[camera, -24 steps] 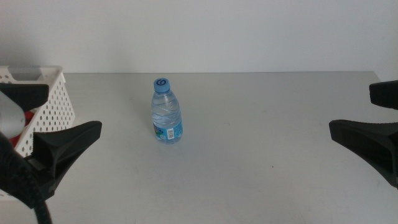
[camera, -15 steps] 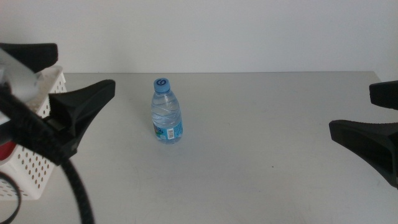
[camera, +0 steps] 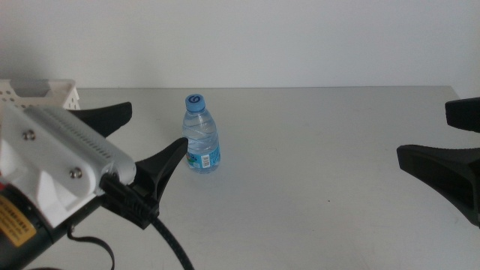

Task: Use arms to grab the bottles and put them into the dustbin to the left of the table.

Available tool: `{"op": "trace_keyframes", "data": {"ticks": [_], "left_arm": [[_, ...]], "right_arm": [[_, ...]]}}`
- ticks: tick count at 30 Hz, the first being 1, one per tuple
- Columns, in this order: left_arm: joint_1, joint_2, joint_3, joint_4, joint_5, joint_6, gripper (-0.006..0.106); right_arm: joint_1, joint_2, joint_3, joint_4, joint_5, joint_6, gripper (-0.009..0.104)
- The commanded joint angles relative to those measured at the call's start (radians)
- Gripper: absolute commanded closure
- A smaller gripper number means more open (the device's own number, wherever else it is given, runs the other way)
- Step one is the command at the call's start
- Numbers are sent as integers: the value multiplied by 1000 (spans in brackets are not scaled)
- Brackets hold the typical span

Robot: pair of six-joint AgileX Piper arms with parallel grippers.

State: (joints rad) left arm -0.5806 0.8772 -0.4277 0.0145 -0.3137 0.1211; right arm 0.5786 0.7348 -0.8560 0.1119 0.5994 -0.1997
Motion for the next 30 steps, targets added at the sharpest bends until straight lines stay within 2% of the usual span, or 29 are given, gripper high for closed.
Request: {"op": "trace_keyframes", "data": {"ticks": [1,5,10,12,16,20,27,30], "left_arm": [[-6,-9,55,-46,-219,-15,7],[-6,-5,125,-80,-260,-2,7],[-6,105,130,-214,-350,37,7],[-6,174,120,-241,-401,36,7],[9,313,60,-234,-453,23,7],[80,424,-27,-145,-453,-58,7],[224,635,-188,199,-459,-322,7],[254,732,-234,259,-522,-360,7]], "right_arm": [[2,-3,-34,-5,-66,-2,31],[2,-3,-34,-5,-66,-2,31],[2,-3,-34,-5,-67,-2,31],[2,-3,-34,-5,-67,-2,31],[2,-3,-34,-5,-67,-2,31],[2,-3,-34,-5,-67,-2,31],[2,-3,-34,-5,-67,-2,31],[2,-3,-34,-5,-67,-2,31]]}}
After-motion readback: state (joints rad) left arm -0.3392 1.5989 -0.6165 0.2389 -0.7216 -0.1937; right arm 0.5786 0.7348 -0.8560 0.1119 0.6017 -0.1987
